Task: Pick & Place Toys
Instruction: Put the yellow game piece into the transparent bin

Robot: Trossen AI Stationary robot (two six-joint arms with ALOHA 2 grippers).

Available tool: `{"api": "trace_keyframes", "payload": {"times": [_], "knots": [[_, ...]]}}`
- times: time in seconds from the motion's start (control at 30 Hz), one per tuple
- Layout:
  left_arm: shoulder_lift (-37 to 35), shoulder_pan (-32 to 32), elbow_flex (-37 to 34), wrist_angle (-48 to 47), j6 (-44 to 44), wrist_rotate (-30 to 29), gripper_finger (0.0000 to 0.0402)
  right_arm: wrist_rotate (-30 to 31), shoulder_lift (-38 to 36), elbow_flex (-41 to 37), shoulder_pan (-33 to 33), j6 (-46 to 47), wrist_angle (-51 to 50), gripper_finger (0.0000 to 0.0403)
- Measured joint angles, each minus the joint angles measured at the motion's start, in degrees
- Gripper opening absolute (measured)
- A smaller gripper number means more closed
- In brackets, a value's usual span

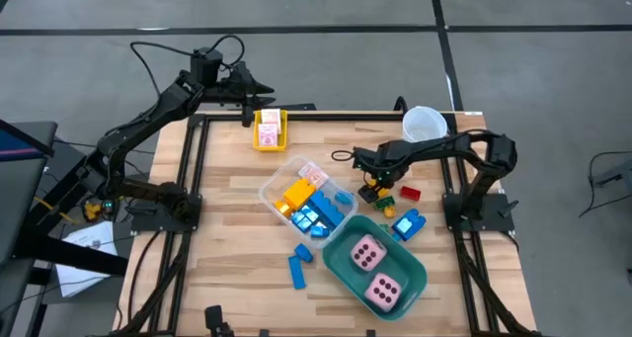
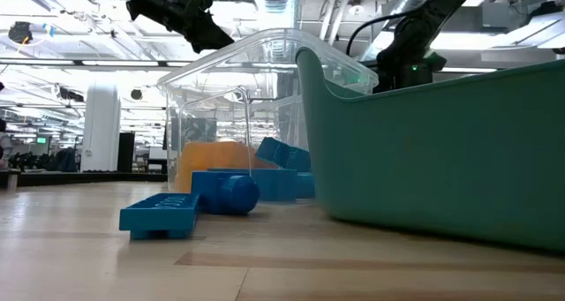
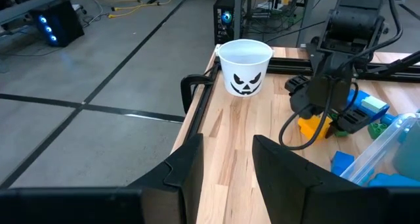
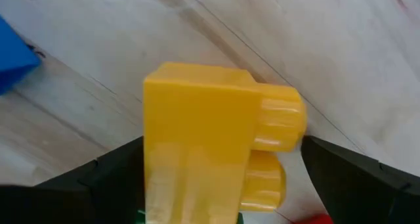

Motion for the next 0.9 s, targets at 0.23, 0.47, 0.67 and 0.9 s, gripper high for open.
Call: {"api": "trace_keyframes", "payload": {"times": [0.23,0.47,0.67,0.9], "knots": [[0.0,0.0,0.0,0.0,0.0,0.0,0.0127,0.2,0.7,0.4,0.6,1.5,0.1,0.0328],[0.0,0.0,0.0,0.0,0.0,0.0,0.0127,0.9,0.0,0.3,0.6,3.7,0.4,0.0258],[0.0,0.0,0.0,0.0,0.0,0.0,0.0127,1.1,0.0,0.3,0.6,3.8,0.4,0.0263],[0.0,0.0,0.0,0.0,0.0,0.0,0.0127,1.2,0.1,0.6,0.6,3.8,0.1,0.0268]]}}
